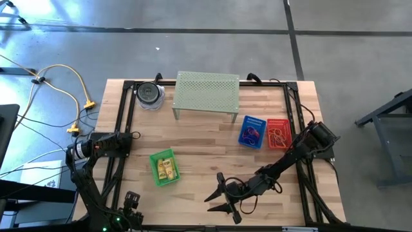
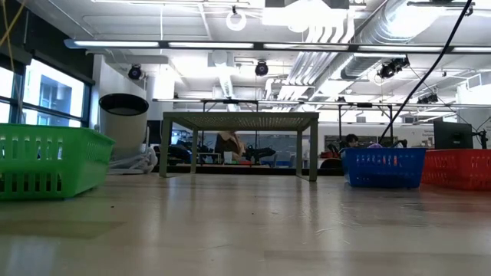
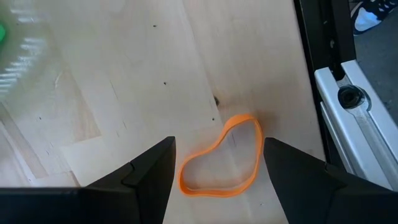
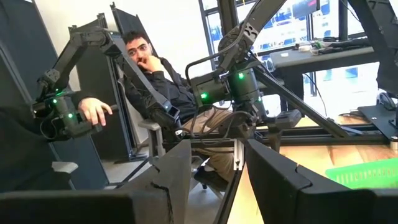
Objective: Pick & Place Office Desk Supplies
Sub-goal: Put the orange rubber band into the red bin
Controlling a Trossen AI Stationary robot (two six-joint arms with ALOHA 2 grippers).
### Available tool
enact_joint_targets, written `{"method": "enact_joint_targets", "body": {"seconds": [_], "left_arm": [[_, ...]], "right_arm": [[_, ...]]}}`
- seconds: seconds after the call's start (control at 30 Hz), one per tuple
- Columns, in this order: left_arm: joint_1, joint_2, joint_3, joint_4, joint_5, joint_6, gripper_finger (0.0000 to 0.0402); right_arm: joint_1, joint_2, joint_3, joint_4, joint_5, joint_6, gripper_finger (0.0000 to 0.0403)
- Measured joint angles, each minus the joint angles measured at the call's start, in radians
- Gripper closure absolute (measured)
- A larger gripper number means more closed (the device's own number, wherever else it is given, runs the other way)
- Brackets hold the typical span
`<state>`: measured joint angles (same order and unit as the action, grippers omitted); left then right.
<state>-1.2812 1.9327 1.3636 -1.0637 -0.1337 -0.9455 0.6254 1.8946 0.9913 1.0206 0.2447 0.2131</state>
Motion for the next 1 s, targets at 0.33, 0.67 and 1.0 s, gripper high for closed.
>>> {"method": "enact_joint_targets", "body": {"seconds": [0.33, 0.67, 1.0], "left_arm": [[0.0, 0.0, -0.002, 0.014, 0.001, 0.007, 0.0167], [0.0, 0.001, -0.027, 0.038, 0.008, -0.006, 0.0168], [0.002, 0.001, -0.058, 0.056, 0.001, 0.002, 0.0167]], "right_arm": [[0.001, 0.0, 0.0, 0.0, 0.0, 0.004, 0.0261], [0.002, 0.0, 0.0, 0.0, 0.0, 0.004, 0.0261], [0.003, 0.0, 0.0, -0.001, -0.008, 0.046, 0.0261]]}}
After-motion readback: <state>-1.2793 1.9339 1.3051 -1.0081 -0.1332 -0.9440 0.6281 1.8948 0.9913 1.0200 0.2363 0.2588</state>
